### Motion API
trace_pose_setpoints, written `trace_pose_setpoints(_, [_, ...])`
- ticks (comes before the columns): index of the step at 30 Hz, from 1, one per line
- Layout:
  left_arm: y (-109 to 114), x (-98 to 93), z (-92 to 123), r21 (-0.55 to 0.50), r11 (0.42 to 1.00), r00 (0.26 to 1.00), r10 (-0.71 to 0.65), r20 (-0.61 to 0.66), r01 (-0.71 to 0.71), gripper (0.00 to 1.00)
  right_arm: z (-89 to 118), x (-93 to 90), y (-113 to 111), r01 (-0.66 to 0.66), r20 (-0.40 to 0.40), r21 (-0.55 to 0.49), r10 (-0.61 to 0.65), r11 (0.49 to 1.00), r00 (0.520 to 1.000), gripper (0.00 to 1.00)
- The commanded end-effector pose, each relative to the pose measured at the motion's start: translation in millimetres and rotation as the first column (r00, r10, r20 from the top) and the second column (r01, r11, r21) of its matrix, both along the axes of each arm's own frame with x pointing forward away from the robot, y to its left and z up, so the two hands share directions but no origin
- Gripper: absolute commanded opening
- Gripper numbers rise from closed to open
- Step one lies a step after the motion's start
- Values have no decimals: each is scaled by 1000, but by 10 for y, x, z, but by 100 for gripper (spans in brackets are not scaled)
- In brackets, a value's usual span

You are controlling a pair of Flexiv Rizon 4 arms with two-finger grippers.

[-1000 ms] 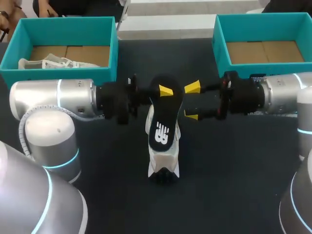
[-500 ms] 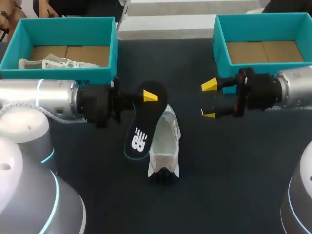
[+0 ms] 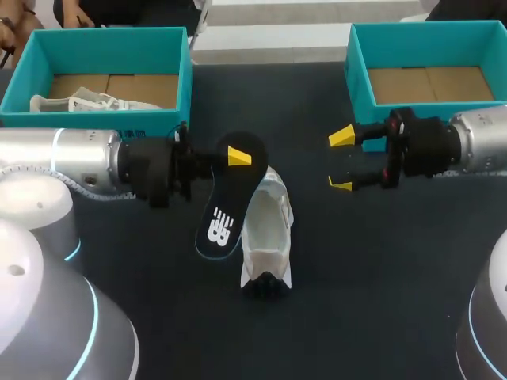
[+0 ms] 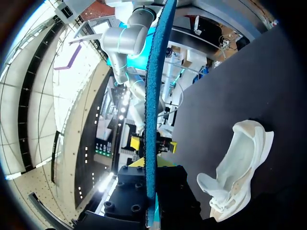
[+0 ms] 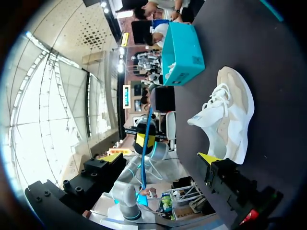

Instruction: Take the shoe out of the shoebox, open the shoe tongue, remove and reinsert the insole, then place the shoe into the shoebox

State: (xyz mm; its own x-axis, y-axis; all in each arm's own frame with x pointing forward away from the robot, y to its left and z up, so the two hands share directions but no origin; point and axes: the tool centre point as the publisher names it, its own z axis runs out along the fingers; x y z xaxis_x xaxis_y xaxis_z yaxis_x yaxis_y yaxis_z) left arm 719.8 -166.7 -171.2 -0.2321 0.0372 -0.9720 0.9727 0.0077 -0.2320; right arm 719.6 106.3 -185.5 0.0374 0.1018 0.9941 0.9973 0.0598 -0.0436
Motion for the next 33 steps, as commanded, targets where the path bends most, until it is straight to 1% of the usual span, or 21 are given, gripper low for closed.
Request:
trace_pose_setpoints(1, [-7, -10, -2, 0, 1000, 1000, 3, 1, -3, 0, 4, -9, 8, 2, -1, -3, -2, 1000, 1000, 100])
trace_pose_setpoints(2, [-7, -10, -2, 0, 1000, 1000, 3, 1, -3, 0, -7, -5, -5, -17, 38, -7, 17, 1000, 999, 100])
trace_pose_setpoints(3, [-7, -10, -2, 0, 1000, 1000, 3, 1, -3, 0, -13, 6, -11, -38, 106, -20, 40, 999, 993, 100])
trace_pose_setpoints(4, [-7, -10, -2, 0, 1000, 1000, 3, 1, -3, 0, -11, 15, -18, -58, 185, -53, 67, 997, 980, 100])
trace_pose_setpoints(5, [-7, -10, -2, 0, 1000, 1000, 3, 1, -3, 0, -2, 20, -26, -79, 280, -98, 104, 992, 954, 100])
trace_pose_setpoints(6, [-7, -10, -2, 0, 1000, 1000, 3, 1, -3, 0, 13, 21, -34, -101, 376, -142, 148, 985, 915, 100])
trace_pose_setpoints(7, [-7, -10, -2, 0, 1000, 1000, 3, 1, -3, 0, 19, 11, -44, -102, 436, -200, 182, 974, 881, 100])
trace_pose_setpoints(8, [-7, -10, -2, 0, 1000, 1000, 3, 1, -3, 0, 19, 2, -57, -137, 479, -260, 251, 956, 841, 100])
trace_pose_setpoints(9, [-7, -10, -2, 0, 1000, 1000, 3, 1, -3, 0, 19, 5, -58, -182, 531, -278, 309, 943, 789, 100])
trace_pose_setpoints(10, [-7, -10, -2, 0, 1000, 1000, 3, 1, -3, 0, 12, 6, -71, -211, 553, -300, 349, 931, 756, 100])
trace_pose_setpoints(11, [-7, -10, -2, 0, 1000, 1000, 3, 1, -3, 0, 13, 7, -86, -278, 567, -341, 432, 898, 701, 100])
trace_pose_setpoints(12, [-7, -10, -2, 0, 1000, 1000, 3, 1, -3, 0, 8, 7, -111, -300, 548, -350, 453, 888, 703, 100])
trace_pose_setpoints(31, [-7, -10, -2, 0, 1000, 1000, 3, 1, -3, 0, 8, 7, -111, -300, 548, -350, 453, 888, 703, 100])
trace_pose_setpoints(32, [-7, -10, -2, 0, 1000, 1000, 3, 1, -3, 0, -21, 36, -137, -282, 547, -382, 462, 880, 698, 100])
trace_pose_setpoints(33, [-7, -10, -2, 0, 1000, 1000, 3, 1, -3, 0, -70, 70, -199, -264, 564, -440, 493, 858, 663, 100])
